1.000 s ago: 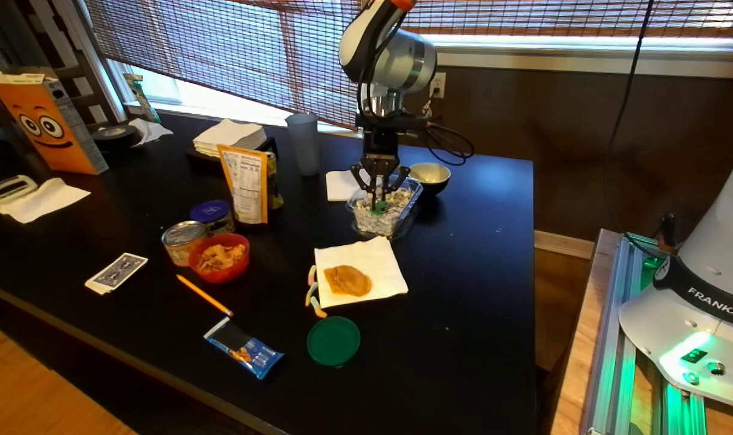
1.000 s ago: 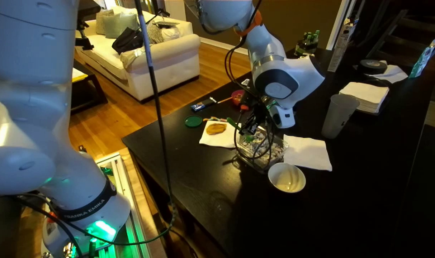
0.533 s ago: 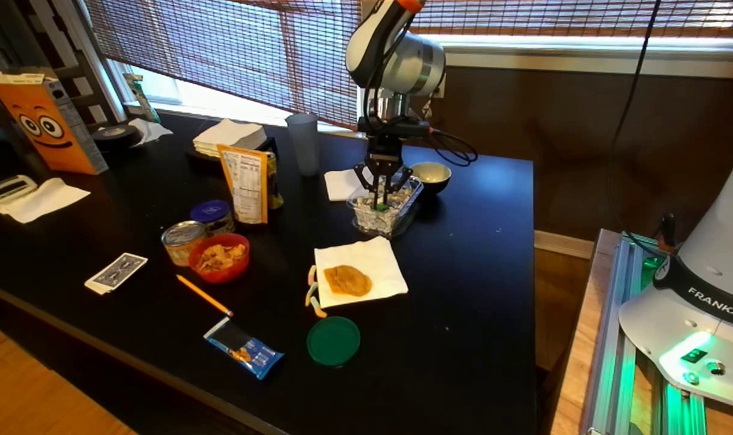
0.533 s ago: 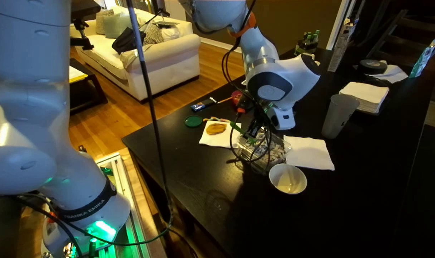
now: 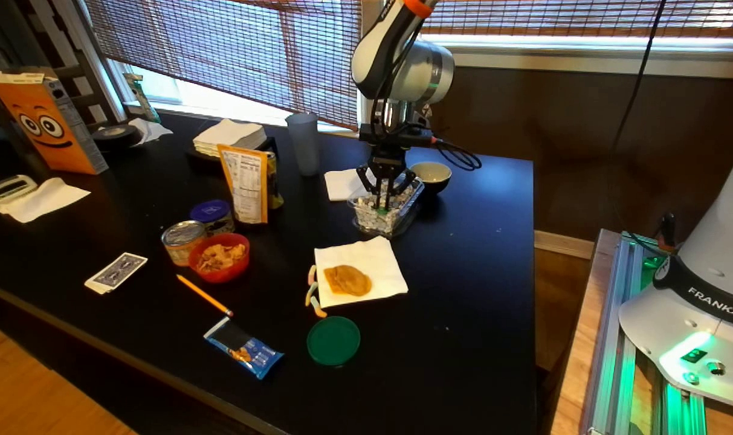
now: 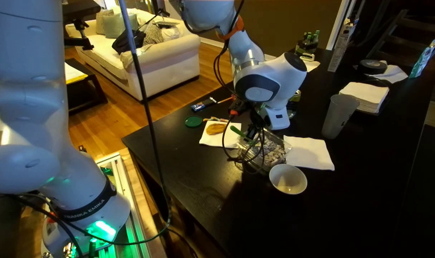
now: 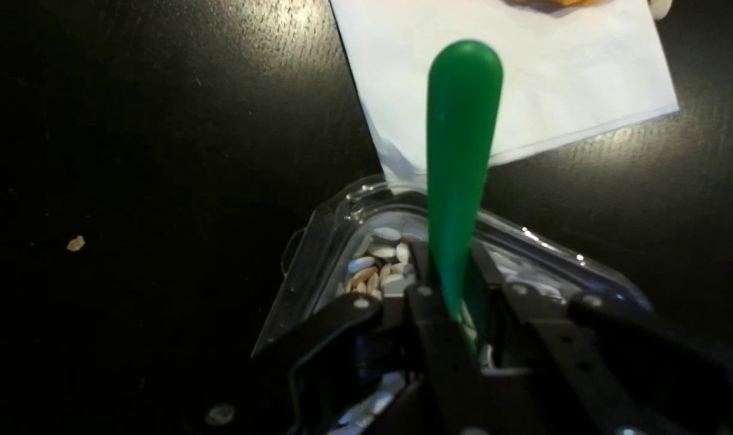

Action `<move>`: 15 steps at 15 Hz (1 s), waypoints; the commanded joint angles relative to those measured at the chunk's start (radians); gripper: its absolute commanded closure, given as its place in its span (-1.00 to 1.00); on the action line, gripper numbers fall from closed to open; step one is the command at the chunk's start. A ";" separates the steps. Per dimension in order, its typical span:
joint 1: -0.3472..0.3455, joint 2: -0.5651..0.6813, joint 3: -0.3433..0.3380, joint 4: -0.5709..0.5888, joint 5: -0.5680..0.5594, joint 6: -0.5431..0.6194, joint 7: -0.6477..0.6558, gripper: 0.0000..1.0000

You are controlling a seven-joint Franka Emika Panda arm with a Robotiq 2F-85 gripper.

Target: Pick up the spoon, get some of the objects from the plastic bowl and put them in the white bowl

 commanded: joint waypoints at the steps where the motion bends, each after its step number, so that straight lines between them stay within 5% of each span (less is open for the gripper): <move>1: 0.048 -0.077 -0.024 -0.119 -0.065 0.139 0.076 0.92; 7: 0.118 -0.143 -0.066 -0.251 -0.230 0.325 0.229 0.92; 15: 0.162 -0.197 -0.103 -0.322 -0.439 0.385 0.404 0.92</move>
